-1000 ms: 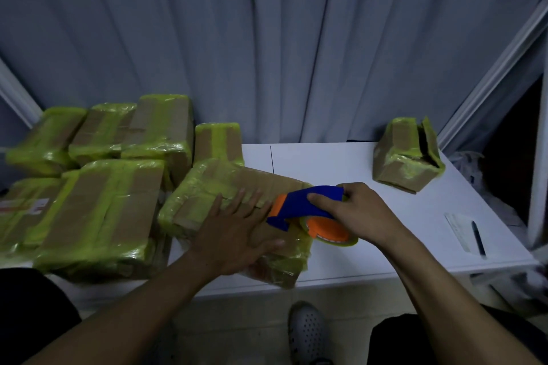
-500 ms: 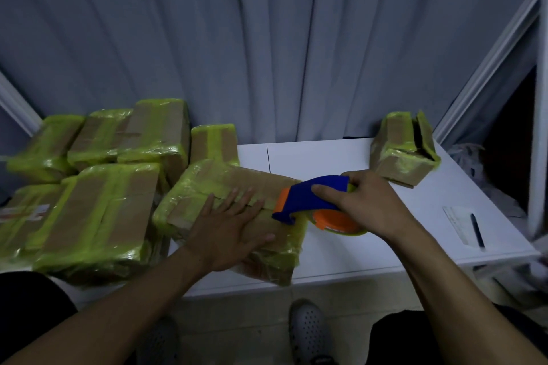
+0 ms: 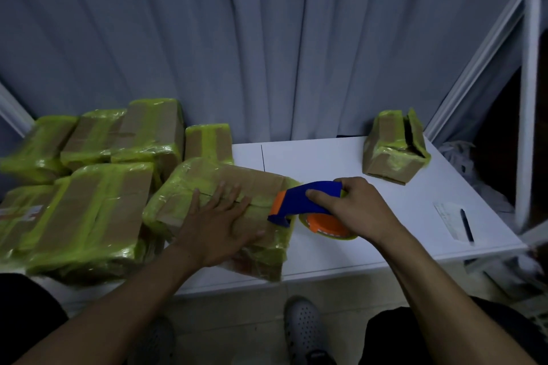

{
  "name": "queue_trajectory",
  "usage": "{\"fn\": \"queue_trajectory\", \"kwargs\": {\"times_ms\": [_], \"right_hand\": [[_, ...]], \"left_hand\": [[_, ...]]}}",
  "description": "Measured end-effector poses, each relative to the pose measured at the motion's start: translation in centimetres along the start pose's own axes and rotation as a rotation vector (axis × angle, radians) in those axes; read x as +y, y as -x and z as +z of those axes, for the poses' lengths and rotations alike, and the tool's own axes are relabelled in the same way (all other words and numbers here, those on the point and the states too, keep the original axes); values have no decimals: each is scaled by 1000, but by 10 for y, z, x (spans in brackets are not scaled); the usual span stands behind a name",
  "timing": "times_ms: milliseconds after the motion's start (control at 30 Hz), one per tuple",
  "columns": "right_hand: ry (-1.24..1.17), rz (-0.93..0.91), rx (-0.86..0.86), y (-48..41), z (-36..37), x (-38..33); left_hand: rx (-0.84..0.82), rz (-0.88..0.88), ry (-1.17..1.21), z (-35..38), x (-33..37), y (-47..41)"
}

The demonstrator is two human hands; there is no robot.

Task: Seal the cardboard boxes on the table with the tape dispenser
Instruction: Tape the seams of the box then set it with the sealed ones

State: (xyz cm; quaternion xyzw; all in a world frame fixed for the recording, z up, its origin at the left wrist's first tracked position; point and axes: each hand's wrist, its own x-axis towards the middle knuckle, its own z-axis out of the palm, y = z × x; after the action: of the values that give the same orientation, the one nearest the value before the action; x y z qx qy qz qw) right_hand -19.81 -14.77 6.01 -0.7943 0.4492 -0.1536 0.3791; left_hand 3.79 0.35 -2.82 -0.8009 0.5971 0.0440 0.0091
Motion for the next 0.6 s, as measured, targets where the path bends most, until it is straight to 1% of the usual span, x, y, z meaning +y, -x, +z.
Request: {"fn": "queue_trajectory", "kwargs": {"times_ms": [67,167,233,400,600], "right_hand": [[-13,6,8,1,-1,3],[-21,16,4,1,-3,9],[-18,11,4,2,-3,12],[-40,-14,-6,4,-6,13],[-79,-16,70,14,-19,26]], "left_hand": [[-12,6,49,-4,14,-3],[-22,75,142,-8,36,-8],[-15,110,127,-5,42,-7],[25,111,48,5,38,-4],[-8,110,50,7,37,-10]]}}
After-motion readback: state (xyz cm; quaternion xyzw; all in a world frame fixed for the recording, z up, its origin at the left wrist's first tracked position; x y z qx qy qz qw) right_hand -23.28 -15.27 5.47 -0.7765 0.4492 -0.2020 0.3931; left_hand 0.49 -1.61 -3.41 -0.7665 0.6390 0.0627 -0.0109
